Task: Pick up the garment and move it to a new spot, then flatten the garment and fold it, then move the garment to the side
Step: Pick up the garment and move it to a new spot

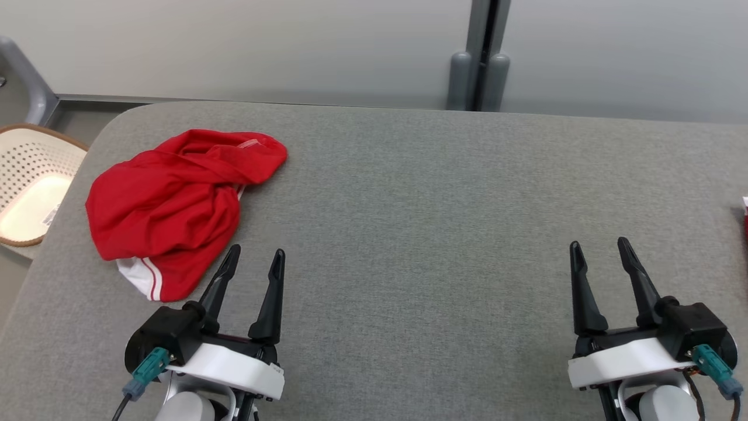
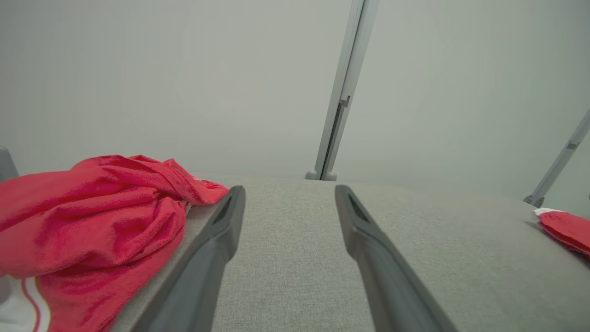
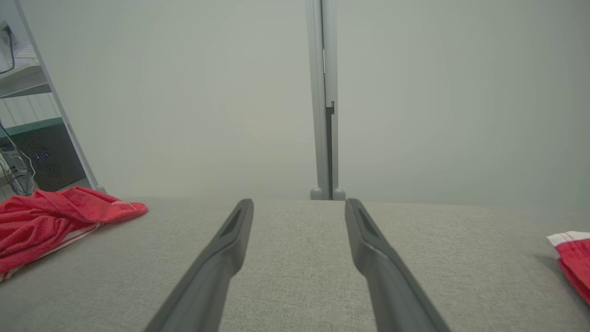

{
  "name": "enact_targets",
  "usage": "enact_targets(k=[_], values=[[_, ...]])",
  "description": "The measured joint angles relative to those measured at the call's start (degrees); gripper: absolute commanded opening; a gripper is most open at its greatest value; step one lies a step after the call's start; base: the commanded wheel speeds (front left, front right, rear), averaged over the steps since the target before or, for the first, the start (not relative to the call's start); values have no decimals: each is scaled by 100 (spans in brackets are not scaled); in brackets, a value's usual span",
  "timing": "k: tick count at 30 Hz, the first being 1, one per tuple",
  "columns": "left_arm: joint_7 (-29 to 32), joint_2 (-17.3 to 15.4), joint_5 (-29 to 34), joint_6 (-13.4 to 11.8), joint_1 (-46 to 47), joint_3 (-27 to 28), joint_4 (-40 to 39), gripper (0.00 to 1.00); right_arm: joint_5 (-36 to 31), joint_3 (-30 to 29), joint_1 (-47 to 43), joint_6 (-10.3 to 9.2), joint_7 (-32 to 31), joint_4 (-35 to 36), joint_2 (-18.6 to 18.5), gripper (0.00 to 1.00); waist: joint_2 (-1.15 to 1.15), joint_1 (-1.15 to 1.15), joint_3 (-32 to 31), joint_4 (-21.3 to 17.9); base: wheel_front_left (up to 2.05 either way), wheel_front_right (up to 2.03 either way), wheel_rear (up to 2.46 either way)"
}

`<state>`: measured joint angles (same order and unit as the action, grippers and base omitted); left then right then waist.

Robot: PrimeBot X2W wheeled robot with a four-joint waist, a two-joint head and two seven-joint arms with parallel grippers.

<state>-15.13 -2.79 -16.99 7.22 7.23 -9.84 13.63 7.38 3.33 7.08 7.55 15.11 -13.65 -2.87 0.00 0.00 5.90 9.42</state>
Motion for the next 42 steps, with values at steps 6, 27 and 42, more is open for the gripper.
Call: enact_targets(k=[6,27,42], values=[[0,-1,-9,-71,29,78,10,100,47,179,0,-1,0,-31,1,100,0,0,47,497,0,0,0],[0,-4,-18,-156,-256,593,-78,100,216,1051,214,-1,0,-430,8,100,0,0,-44,2072,0,0,0],[0,-2,-13,-89,-36,917,71,100,47,788,165,-1,1,-412,5,100,0,0,52,1956,0,0,0]])
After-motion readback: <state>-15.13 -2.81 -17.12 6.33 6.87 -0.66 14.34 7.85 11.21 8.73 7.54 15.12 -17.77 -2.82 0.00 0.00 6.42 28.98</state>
